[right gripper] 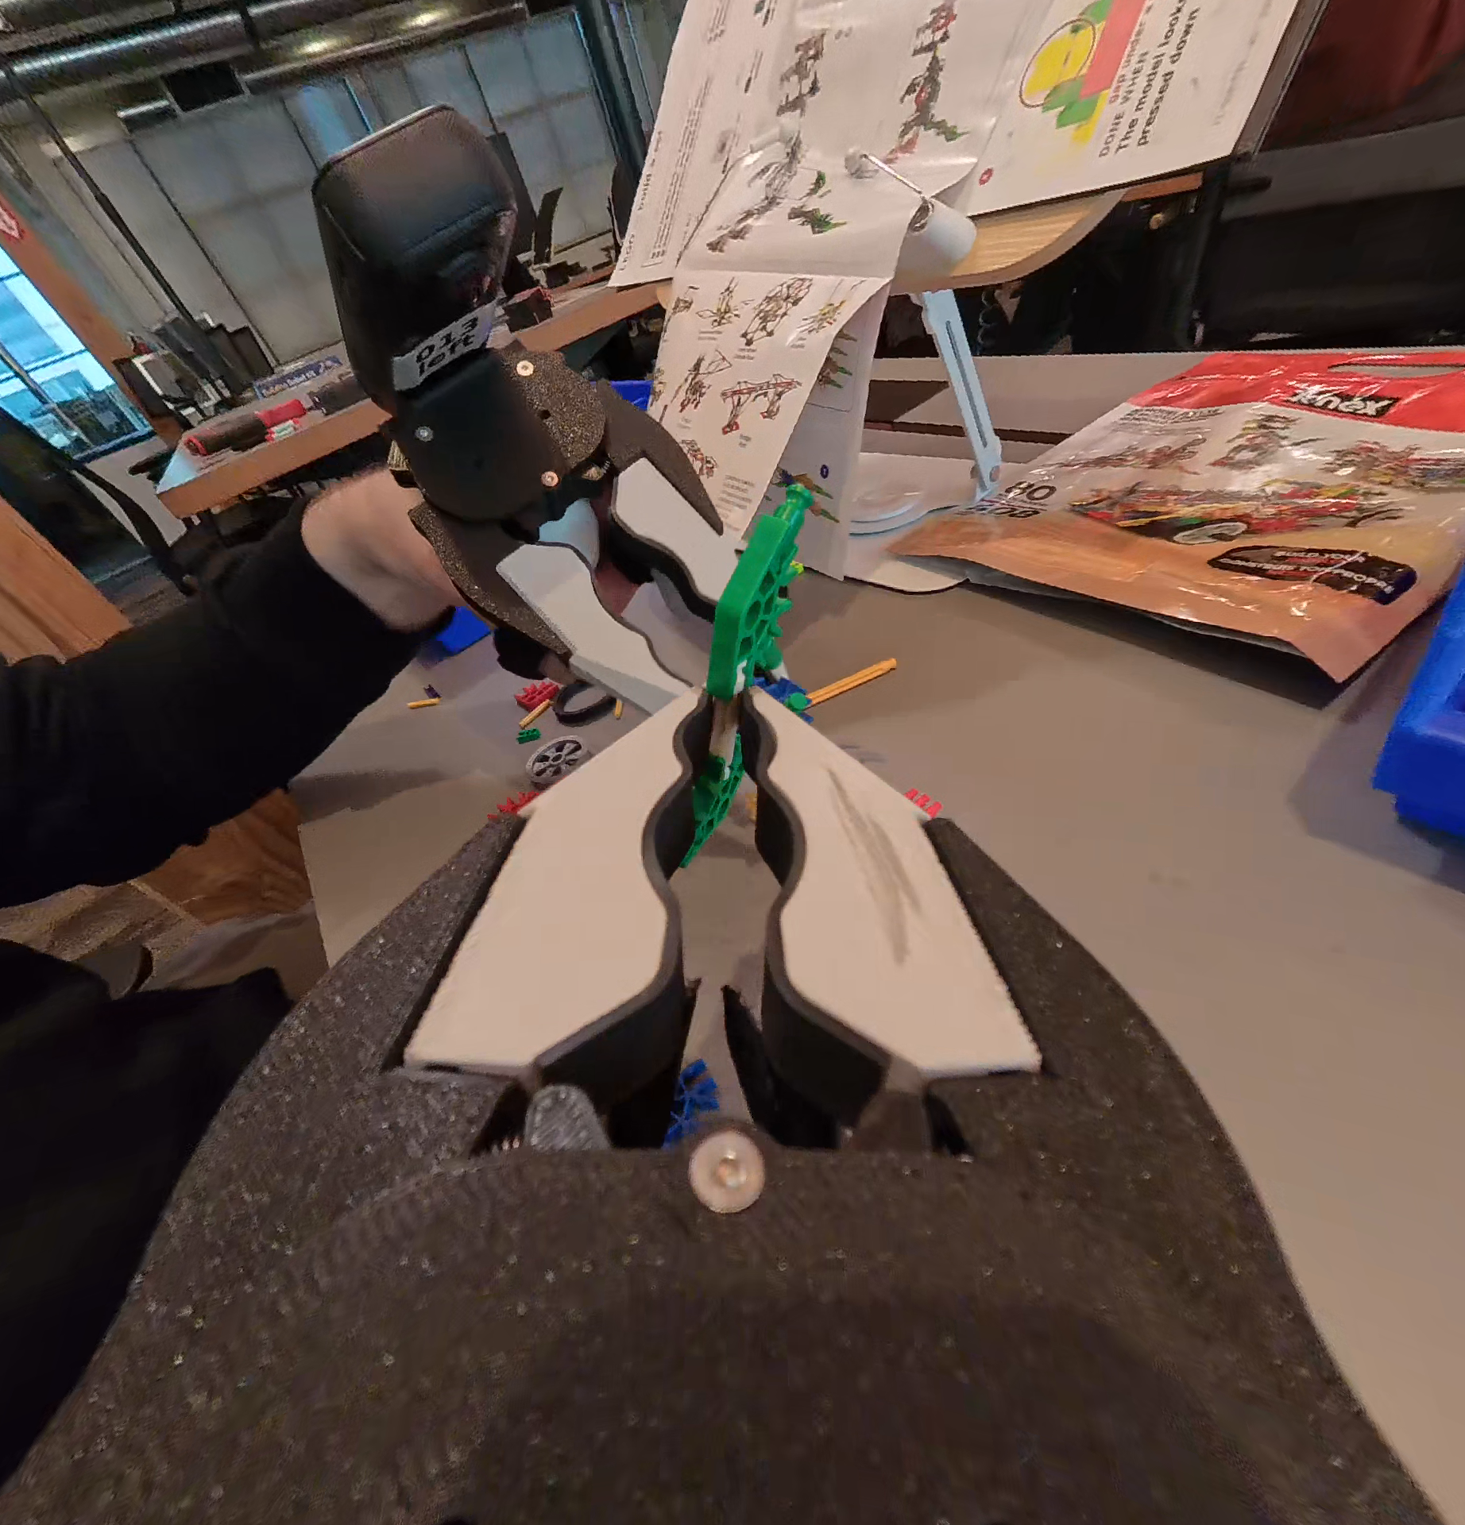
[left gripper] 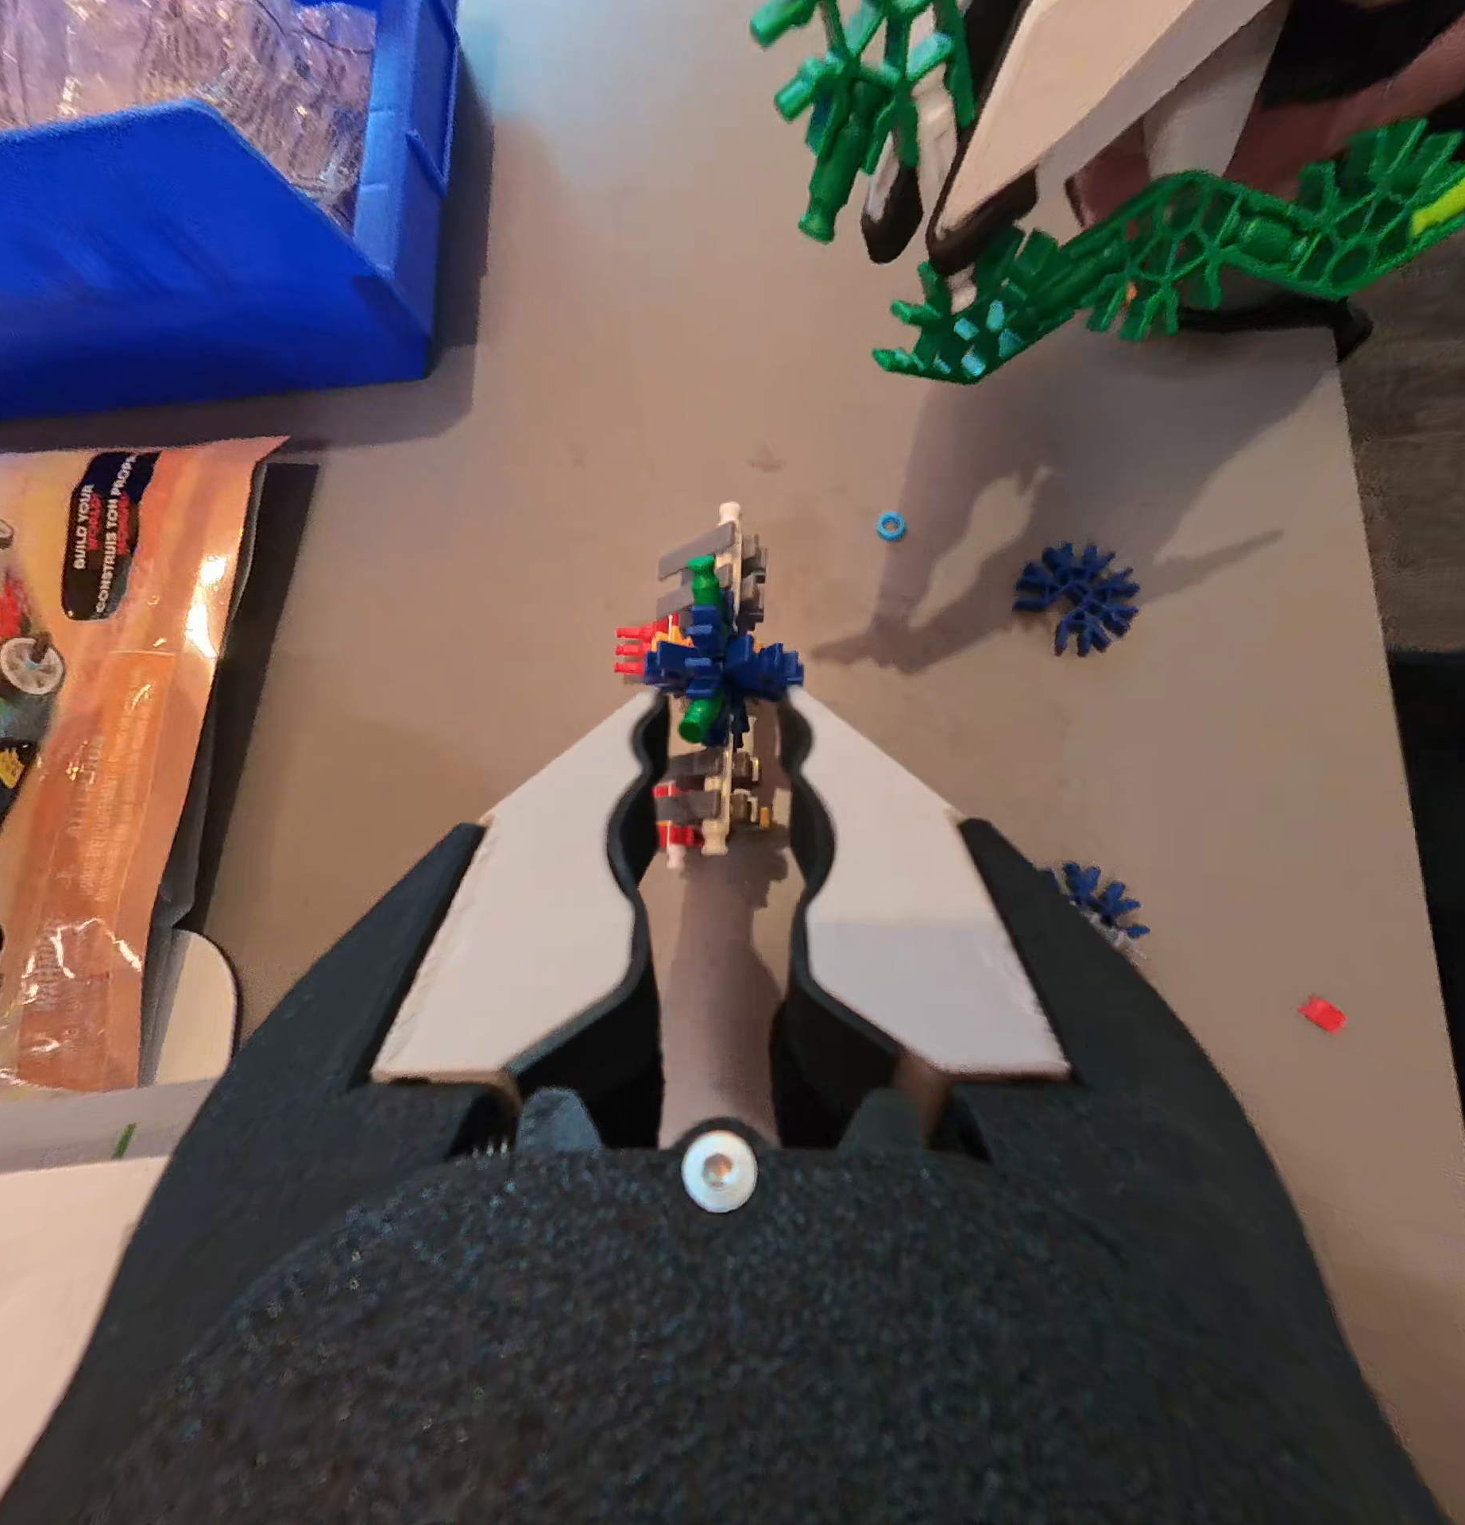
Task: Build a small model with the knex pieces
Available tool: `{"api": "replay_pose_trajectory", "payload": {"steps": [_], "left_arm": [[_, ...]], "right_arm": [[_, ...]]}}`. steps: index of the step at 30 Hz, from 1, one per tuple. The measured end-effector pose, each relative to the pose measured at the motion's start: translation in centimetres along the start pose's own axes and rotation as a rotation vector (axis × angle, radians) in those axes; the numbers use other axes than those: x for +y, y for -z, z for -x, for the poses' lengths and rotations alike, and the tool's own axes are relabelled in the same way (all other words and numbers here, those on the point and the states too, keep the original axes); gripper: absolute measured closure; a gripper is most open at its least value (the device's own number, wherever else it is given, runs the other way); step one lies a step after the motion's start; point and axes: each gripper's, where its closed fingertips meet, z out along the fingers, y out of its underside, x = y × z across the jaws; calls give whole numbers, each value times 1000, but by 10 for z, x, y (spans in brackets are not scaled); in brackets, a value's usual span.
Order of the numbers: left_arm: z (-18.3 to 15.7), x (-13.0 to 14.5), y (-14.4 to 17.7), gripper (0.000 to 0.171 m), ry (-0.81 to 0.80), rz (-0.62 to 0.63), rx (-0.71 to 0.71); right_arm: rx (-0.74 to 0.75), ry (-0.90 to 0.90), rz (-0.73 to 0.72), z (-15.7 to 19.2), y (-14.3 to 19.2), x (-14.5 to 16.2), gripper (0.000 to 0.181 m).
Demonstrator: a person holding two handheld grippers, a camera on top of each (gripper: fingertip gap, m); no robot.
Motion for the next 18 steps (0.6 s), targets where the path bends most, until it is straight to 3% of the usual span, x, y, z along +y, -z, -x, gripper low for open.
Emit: {"api": "replay_pose_trajectory", "payload": {"steps": [3,6,11,13,16,18], "left_arm": [[4,-1,-4,160,28,-20,-35],[9,-1,-5,161,63,-33,-63],[55,8,1,166,236,-45,-304],[63,9,1,158,314,-87,-339],[64,11,-1,129,368,-108,-338],[64,13,1,131,362,-108,-342]], "right_arm": [[6,22,23,-6,-2,3,176],[-11,30,41,-10,-5,3,176],[-50,58,70,-15,-17,2,176],[-72,66,83,-17,-23,3,176],[-89,77,108,-23,-34,5,176],[-98,88,128,-25,-40,8,175]]}}
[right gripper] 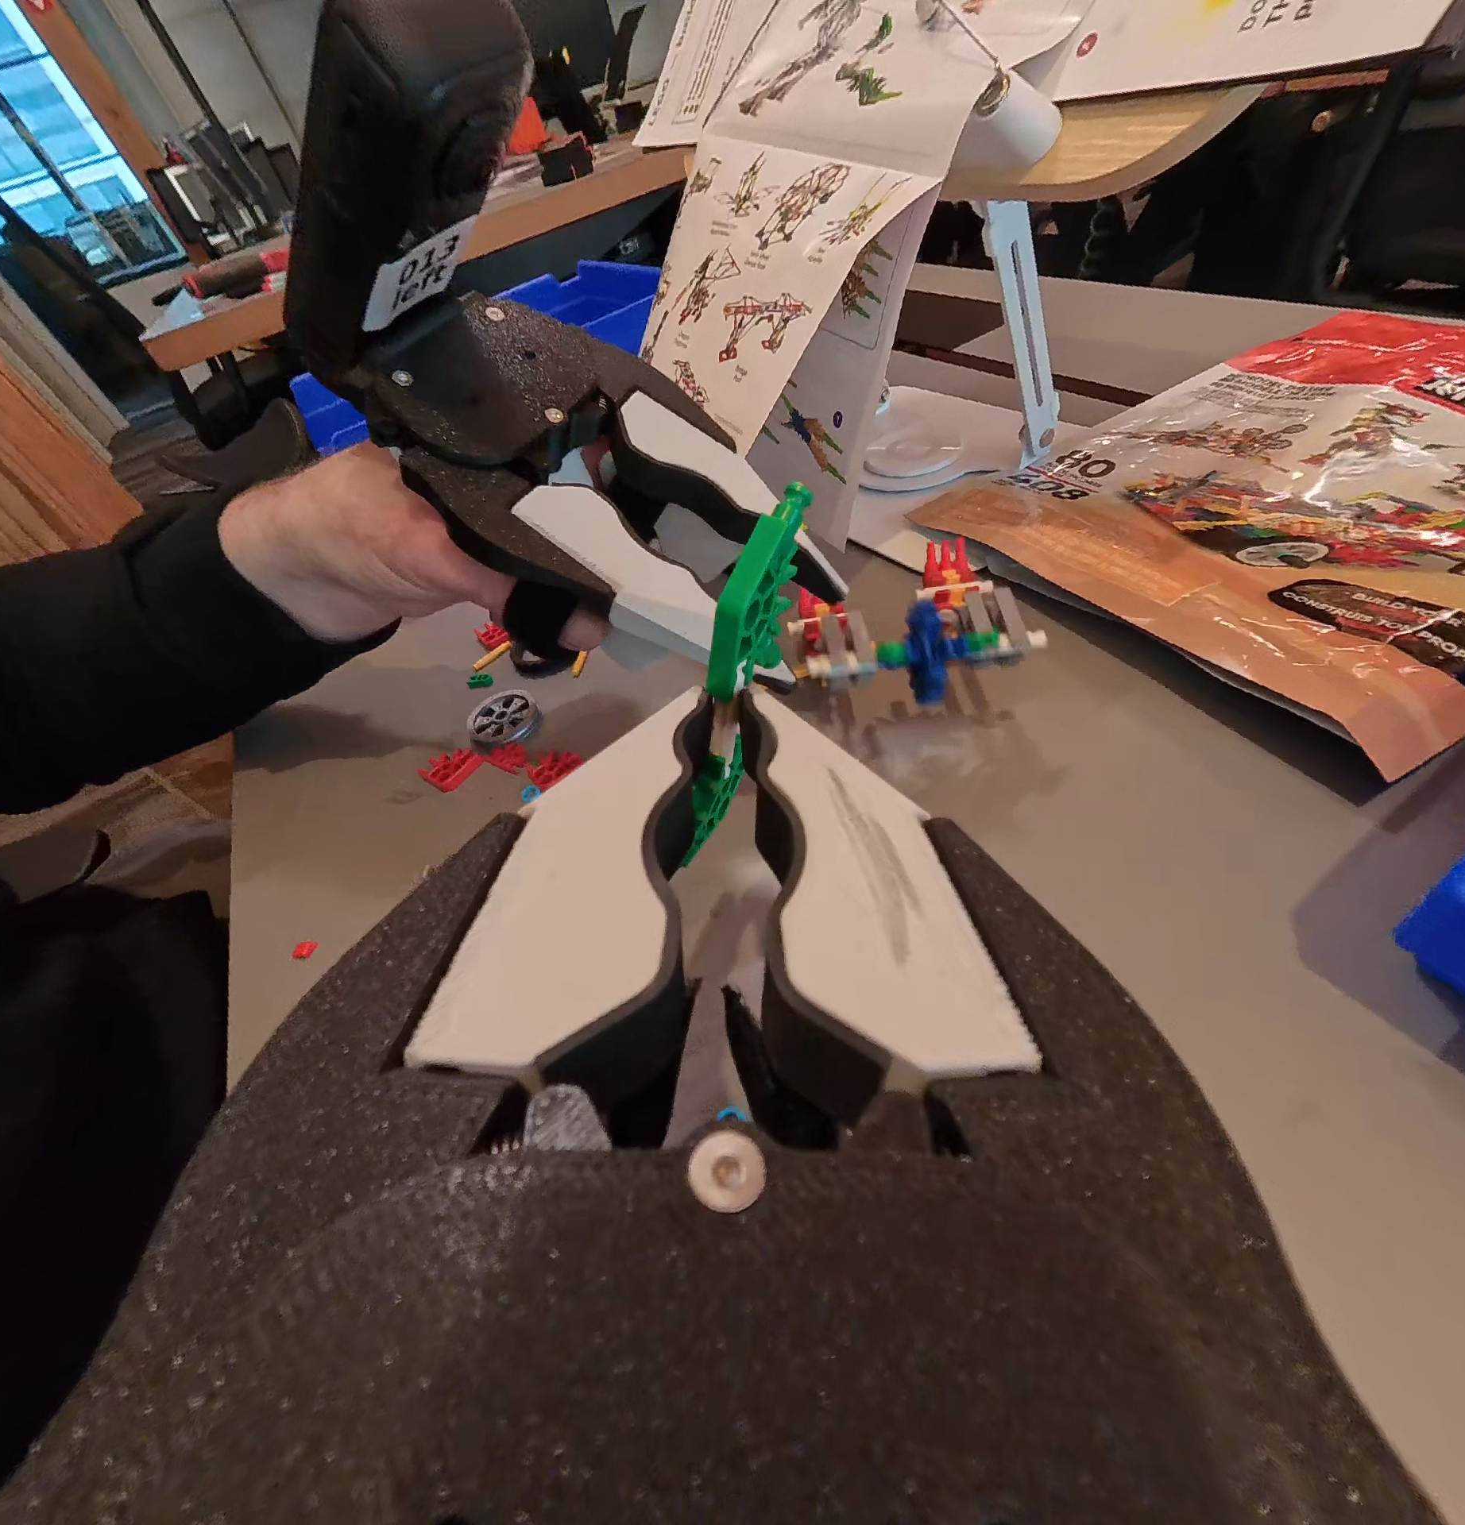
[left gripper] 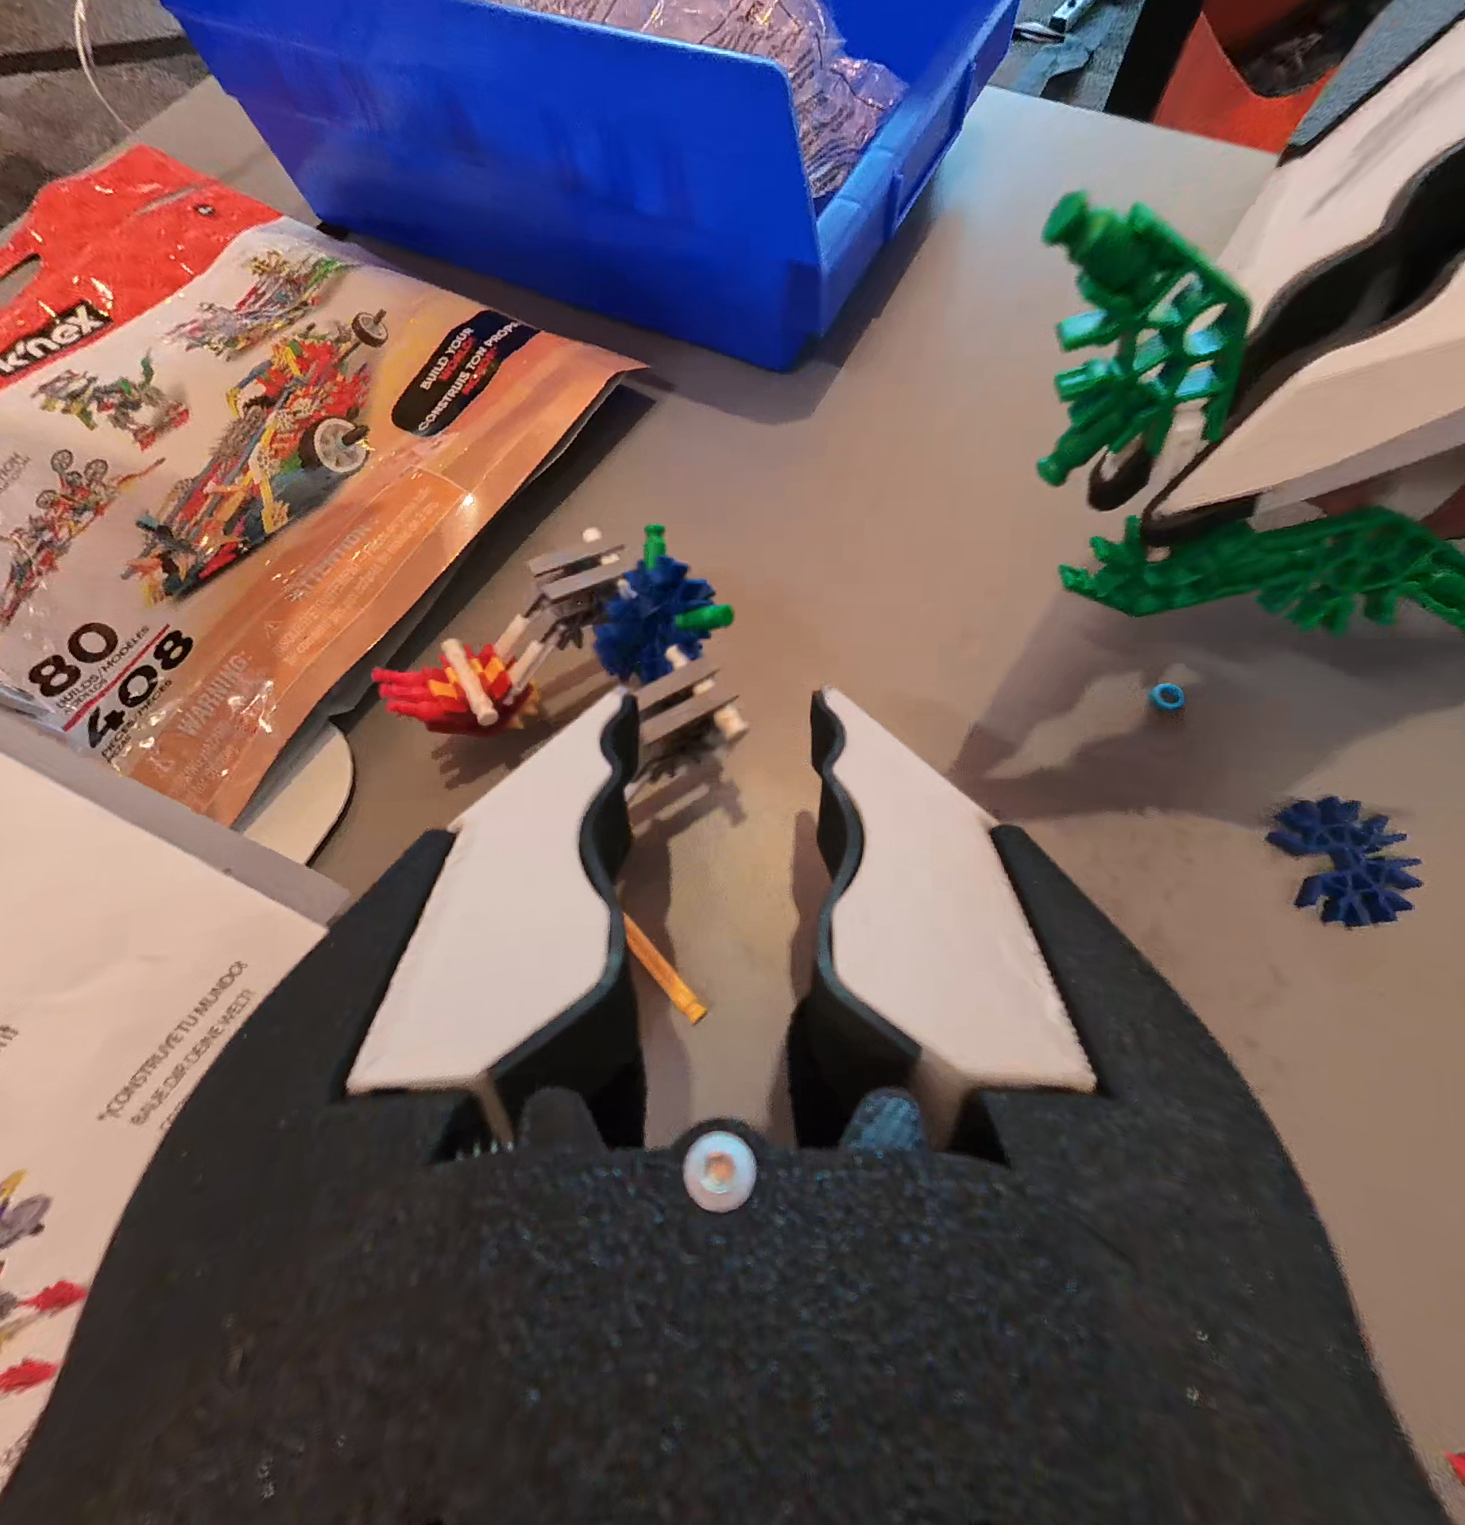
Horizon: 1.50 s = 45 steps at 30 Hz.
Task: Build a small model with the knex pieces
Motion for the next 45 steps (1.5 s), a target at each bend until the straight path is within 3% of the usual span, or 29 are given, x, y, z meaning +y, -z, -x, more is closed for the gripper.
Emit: {"api": "replay_pose_trajectory", "payload": {"steps": [3,12,17,21,28,34,39,41,45], "left_arm": [[5,-1,2,129,-16,-11,-10],[0,6,-25,126,-302,130,-92],[5,23,-47,131,-298,249,-86],[11,17,-46,146,-284,229,-101],[13,19,-43,149,-302,216,-116],[6,5,-36,150,-233,96,-87],[-27,-47,-3,151,82,-341,223],[-30,-42,-2,152,185,-349,306],[-26,-18,-6,153,245,-300,313]], "right_arm": [[-9,25,15,-3,-6,-1,175],[42,-2,-55,-30,2,-8,176],[60,-16,-70,-39,5,0,176],[61,-21,-72,-41,6,3,175],[62,-21,-91,-42,9,2,176],[61,-43,-125,-45,15,-3,175],[79,-54,-160,-50,24,-7,176],[80,-56,-165,-51,25,-8,176],[71,-47,-155,-48,23,-6,175]]}}
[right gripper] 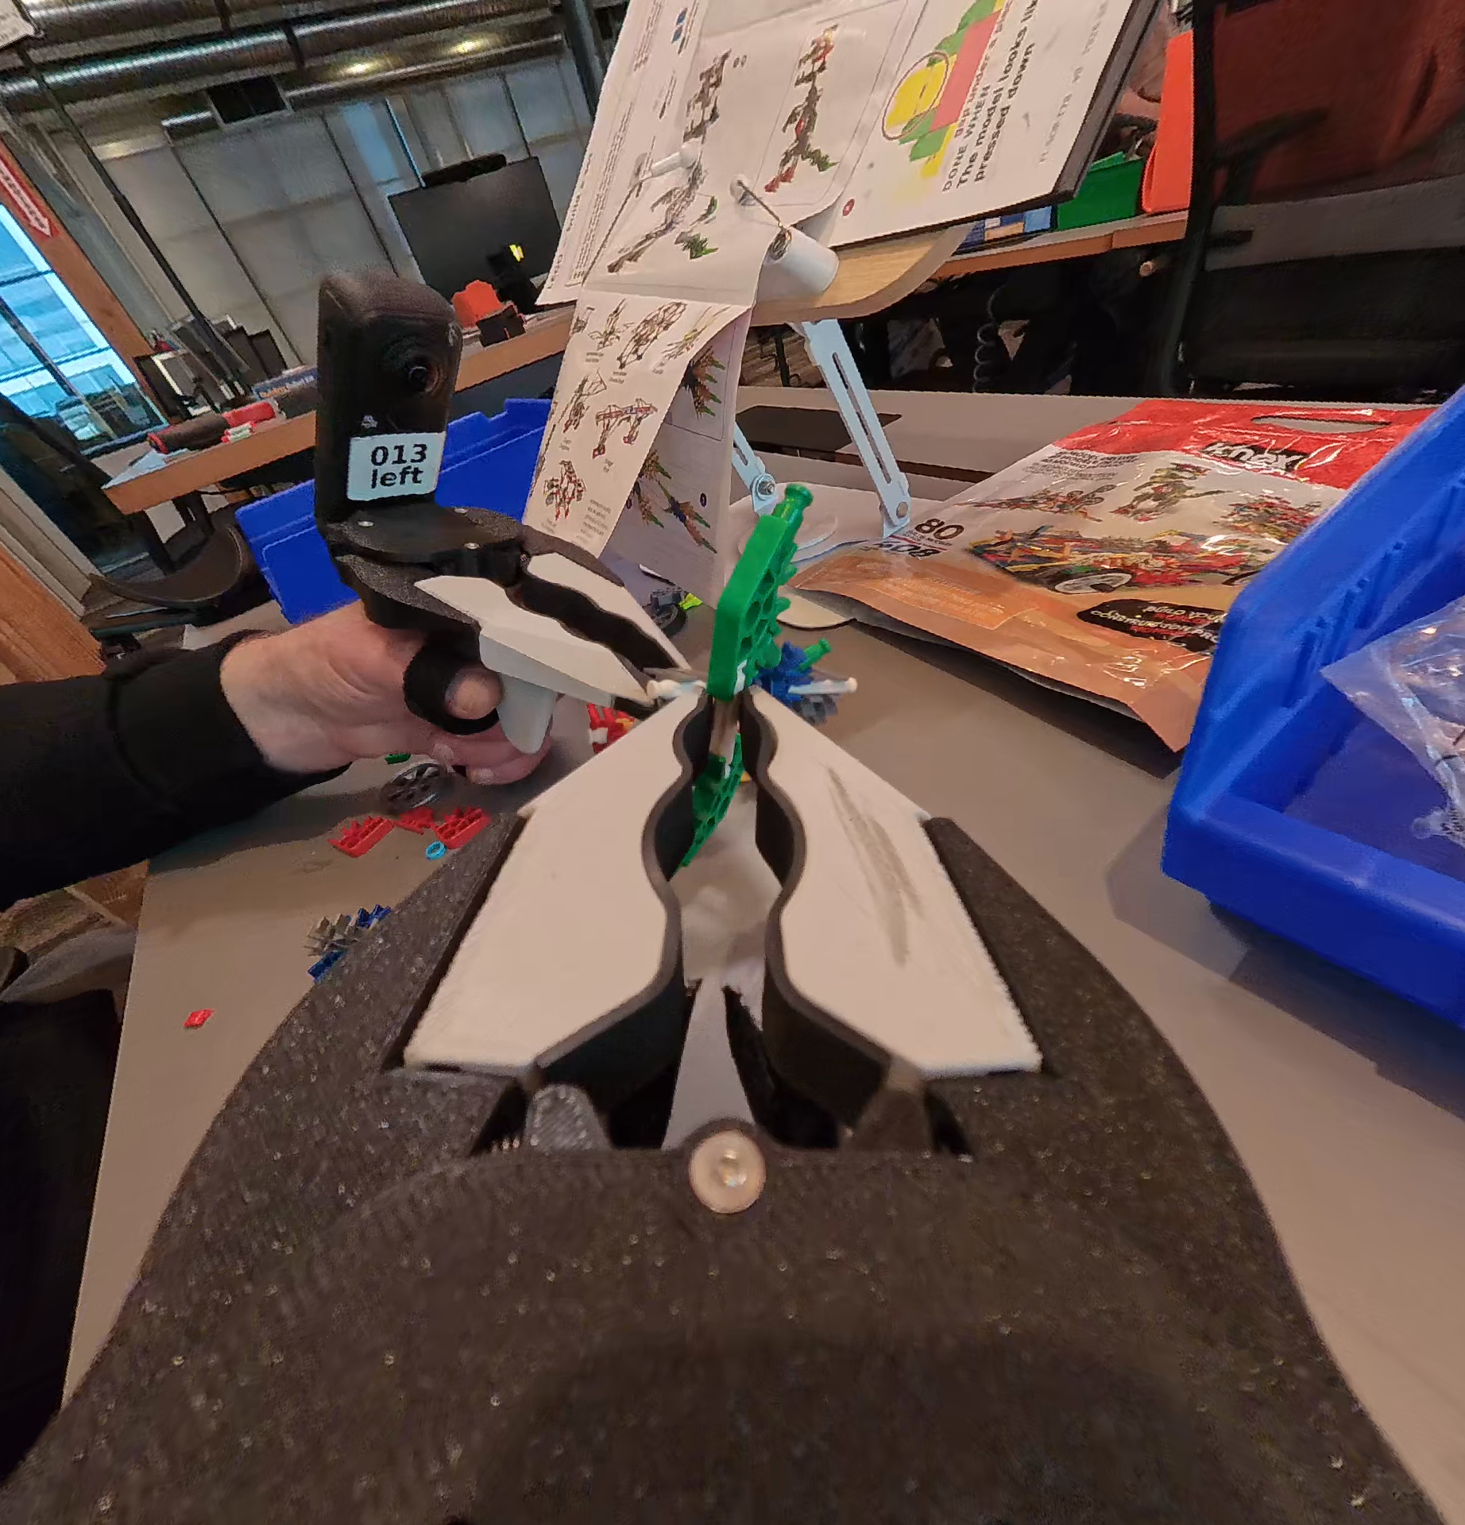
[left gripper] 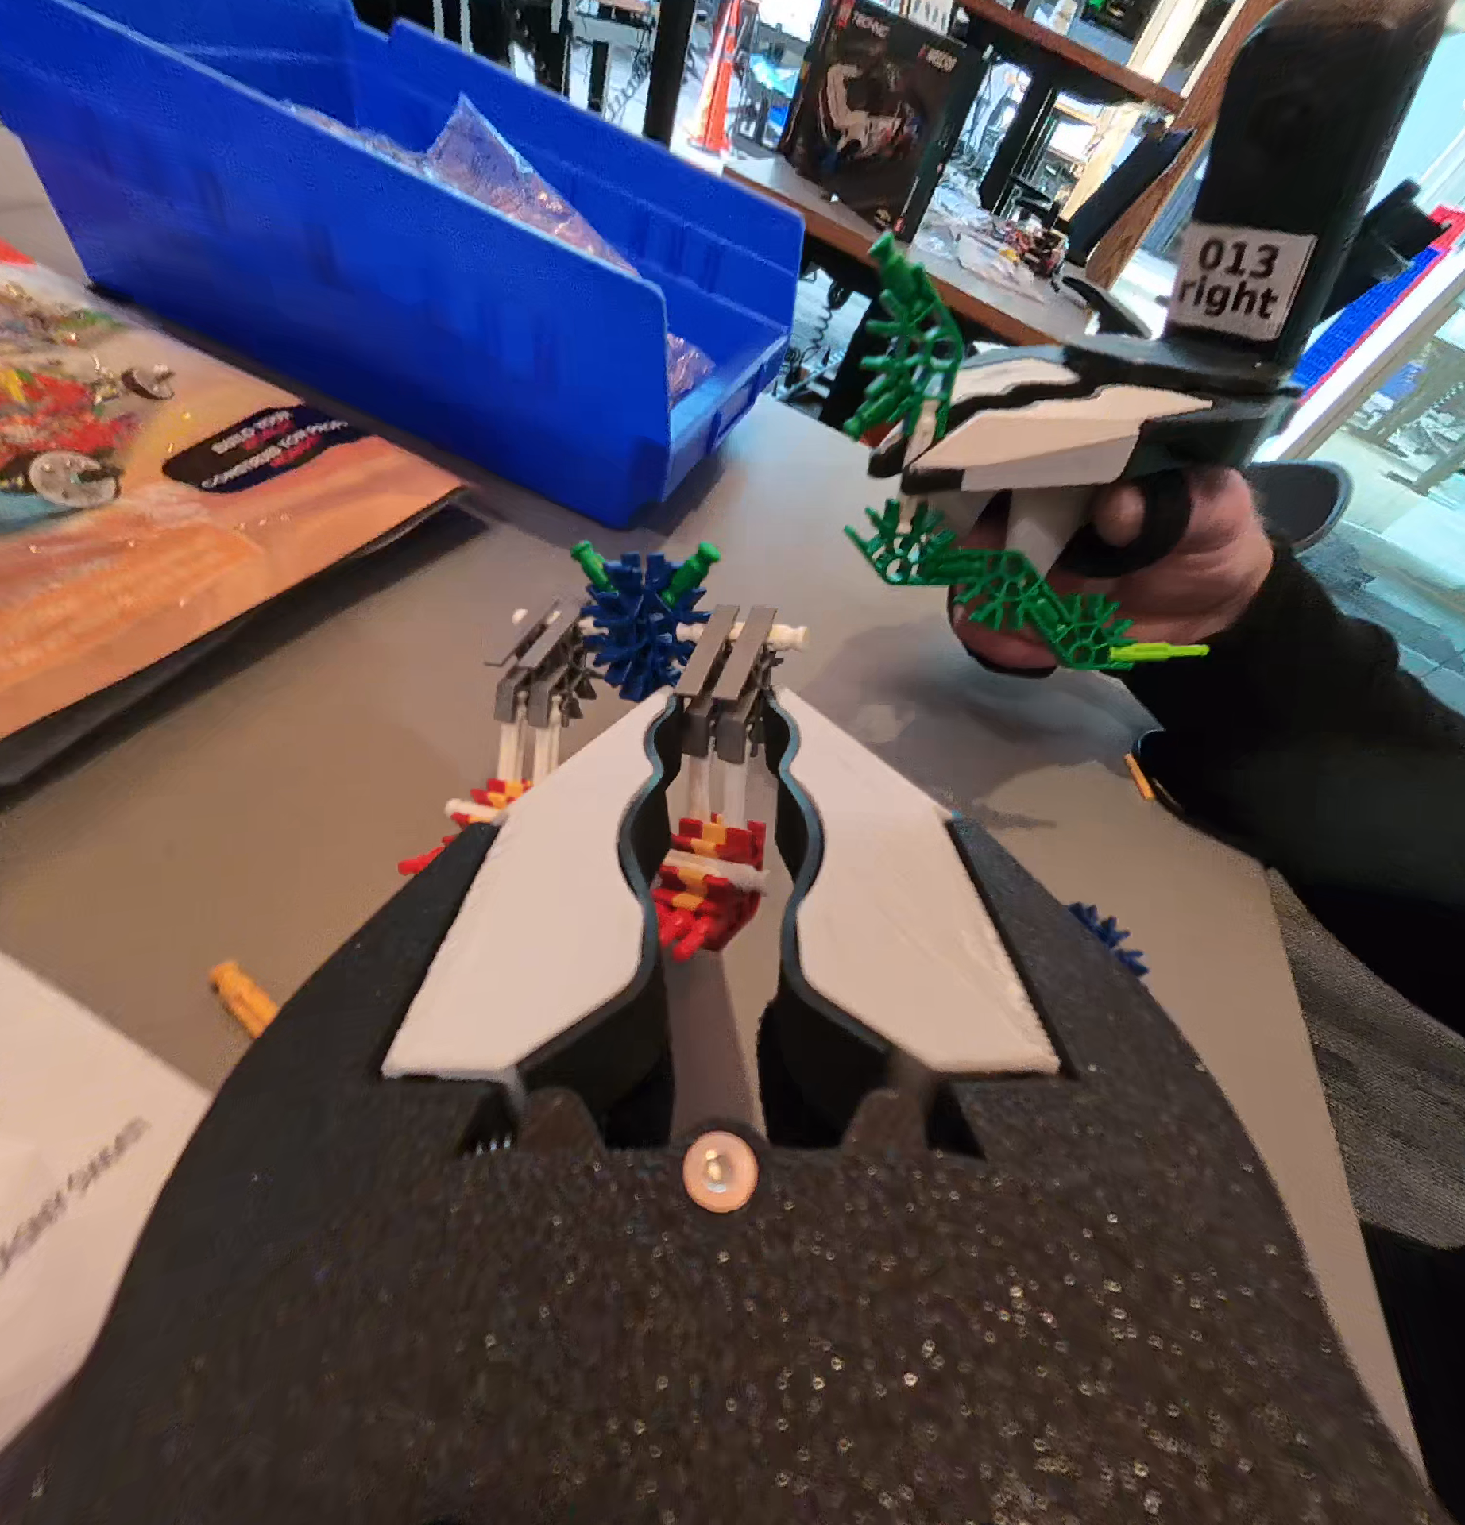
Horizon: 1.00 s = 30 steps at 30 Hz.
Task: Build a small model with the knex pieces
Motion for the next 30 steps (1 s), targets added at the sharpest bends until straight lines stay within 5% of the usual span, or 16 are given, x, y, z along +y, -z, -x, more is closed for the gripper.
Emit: {"api": "replay_pose_trajectory", "payload": {"steps": [20,30], "left_arm": [[20,38,39,147,-32,187,-88],[21,1,62,144,-249,102,-189]], "right_arm": [[-51,17,71,11,-9,14,175],[-181,9,98,30,-19,10,176]]}}
